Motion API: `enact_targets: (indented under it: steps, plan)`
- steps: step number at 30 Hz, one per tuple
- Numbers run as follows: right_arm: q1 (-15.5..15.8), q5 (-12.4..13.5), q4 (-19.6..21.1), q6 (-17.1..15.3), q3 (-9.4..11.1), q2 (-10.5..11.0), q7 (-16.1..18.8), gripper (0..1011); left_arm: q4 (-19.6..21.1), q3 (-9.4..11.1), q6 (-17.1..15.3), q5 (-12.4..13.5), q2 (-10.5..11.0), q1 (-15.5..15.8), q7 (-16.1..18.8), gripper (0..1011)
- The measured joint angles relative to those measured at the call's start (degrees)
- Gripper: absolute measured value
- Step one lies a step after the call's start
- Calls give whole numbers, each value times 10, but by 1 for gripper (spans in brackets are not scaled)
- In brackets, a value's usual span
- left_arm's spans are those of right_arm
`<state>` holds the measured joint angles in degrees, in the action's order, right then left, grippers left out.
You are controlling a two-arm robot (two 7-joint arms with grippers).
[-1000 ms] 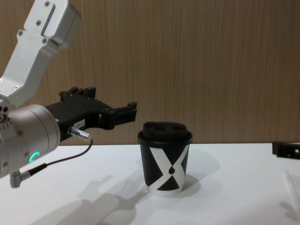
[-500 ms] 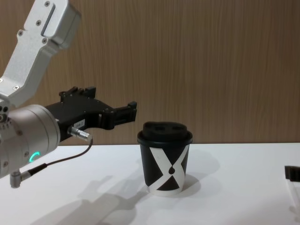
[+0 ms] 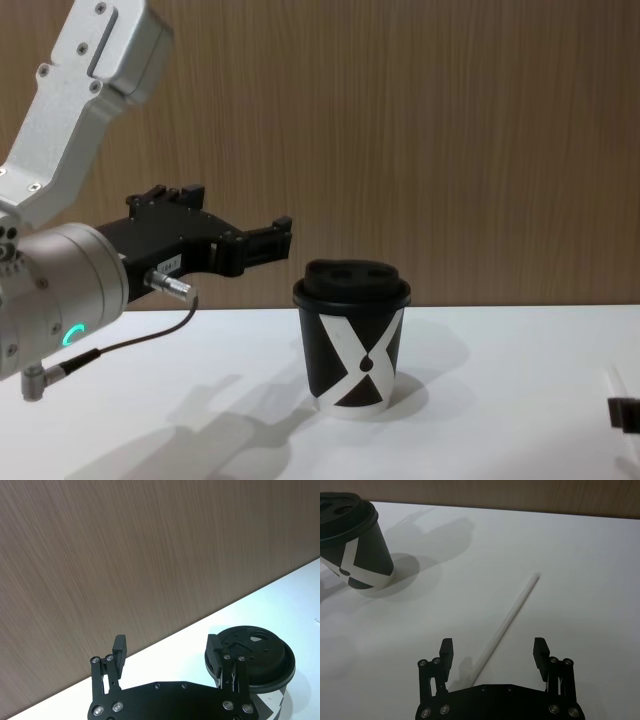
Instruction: Pick up the straw with one hand, pass it to the other hand, and insert it into the cup.
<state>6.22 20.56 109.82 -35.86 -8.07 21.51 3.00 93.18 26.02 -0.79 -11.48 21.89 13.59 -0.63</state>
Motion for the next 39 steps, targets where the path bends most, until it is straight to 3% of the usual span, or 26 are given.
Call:
enact_targets:
  steps: [13, 32, 39]
  plan:
    - [0, 0, -7, -19, 2, -6, 6, 1001, 0, 0, 0, 0, 0, 0, 0, 1000]
    - [-6, -2, -27, -22, 7, -14, 12, 1001, 0, 0, 0, 0, 0, 0, 0, 999]
    - [-5, -6, -28, -22, 10, -17, 14, 869, 0, 0, 0, 0, 0, 0, 0, 1000]
